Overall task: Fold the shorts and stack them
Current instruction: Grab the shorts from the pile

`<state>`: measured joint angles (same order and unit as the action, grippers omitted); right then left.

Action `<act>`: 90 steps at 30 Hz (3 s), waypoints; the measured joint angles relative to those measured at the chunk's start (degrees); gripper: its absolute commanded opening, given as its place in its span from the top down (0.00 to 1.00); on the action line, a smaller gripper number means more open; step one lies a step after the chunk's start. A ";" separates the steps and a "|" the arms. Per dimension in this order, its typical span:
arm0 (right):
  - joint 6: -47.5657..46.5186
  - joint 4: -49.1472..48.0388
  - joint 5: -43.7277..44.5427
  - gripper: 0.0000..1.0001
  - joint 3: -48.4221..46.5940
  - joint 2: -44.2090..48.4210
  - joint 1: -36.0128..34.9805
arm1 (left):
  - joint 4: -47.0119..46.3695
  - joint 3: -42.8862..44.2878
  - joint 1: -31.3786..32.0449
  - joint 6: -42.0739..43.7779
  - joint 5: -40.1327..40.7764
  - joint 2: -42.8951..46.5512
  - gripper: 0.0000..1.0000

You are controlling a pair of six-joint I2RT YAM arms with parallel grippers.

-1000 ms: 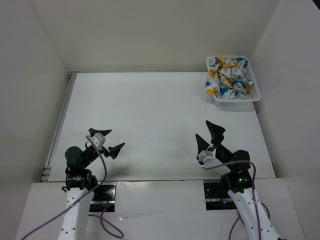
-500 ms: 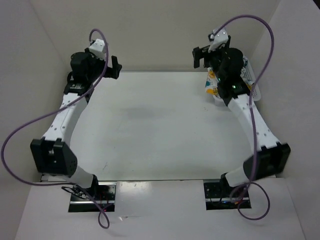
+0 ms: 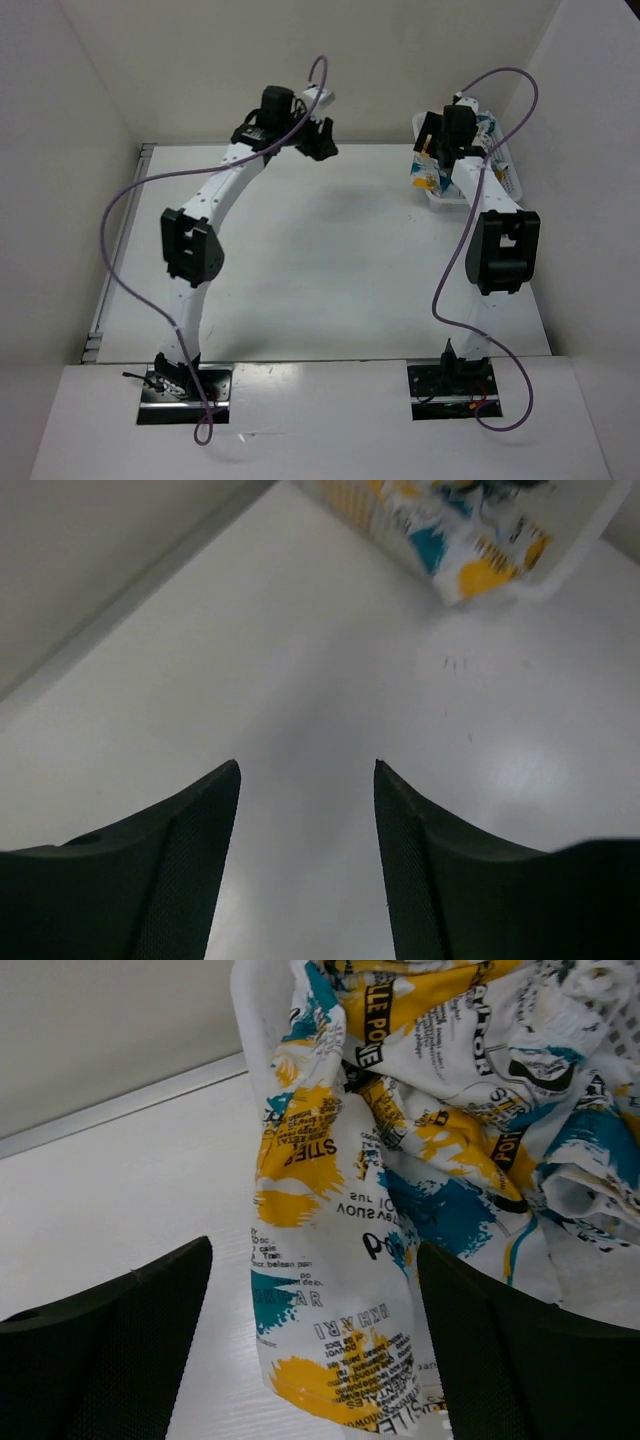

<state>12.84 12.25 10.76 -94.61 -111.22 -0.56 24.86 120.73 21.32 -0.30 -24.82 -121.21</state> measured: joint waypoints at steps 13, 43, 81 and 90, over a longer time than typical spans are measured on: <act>-1.55 -0.68 -1.07 0.20 13.35 18.36 6.49 | -1.38 55.78 11.96 0.07 -9.38 -45.29 0.01; -34.58 -21.05 6.88 0.07 24.90 10.34 -9.64 | 19.98 57.72 2.54 0.11 17.33 -34.82 0.01; -40.85 -23.50 14.21 0.99 22.49 8.17 -9.57 | 20.06 57.72 0.39 0.11 19.93 -36.76 0.01; -43.10 -23.96 11.89 0.99 24.44 6.14 -9.29 | 20.37 57.72 1.01 0.11 19.56 -35.56 0.01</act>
<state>-30.26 -11.70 22.65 -70.17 -105.08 -9.85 45.23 178.45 22.33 -0.19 -5.26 -156.77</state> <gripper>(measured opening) 0.160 0.993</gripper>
